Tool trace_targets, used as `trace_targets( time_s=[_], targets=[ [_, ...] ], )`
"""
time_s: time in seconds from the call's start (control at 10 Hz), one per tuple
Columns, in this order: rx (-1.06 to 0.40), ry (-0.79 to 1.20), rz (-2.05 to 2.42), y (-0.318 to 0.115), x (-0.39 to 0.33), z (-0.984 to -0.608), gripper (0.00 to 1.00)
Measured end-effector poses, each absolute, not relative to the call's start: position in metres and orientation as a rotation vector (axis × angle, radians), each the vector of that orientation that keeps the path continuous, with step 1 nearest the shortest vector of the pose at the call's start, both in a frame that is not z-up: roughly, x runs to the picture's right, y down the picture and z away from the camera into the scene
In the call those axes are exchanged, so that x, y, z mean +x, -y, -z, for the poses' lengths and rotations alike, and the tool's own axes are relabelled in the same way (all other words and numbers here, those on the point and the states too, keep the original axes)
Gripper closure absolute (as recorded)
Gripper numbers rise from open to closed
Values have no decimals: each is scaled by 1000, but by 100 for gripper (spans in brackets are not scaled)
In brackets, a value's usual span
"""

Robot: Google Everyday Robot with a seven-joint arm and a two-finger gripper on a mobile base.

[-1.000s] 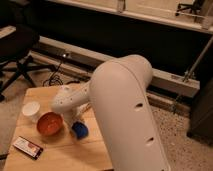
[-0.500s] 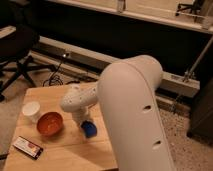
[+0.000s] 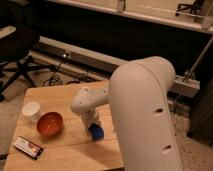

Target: Wipe the white sponge on the table

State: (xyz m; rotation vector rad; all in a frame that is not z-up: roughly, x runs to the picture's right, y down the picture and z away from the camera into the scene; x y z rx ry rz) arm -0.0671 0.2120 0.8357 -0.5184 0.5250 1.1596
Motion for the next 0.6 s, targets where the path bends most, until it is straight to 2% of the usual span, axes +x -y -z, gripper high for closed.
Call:
trace_targets(
  time_s=[0.6],
  targets=[
    [-538,-537,-1247,-242,-22,-819,66]
  ],
)
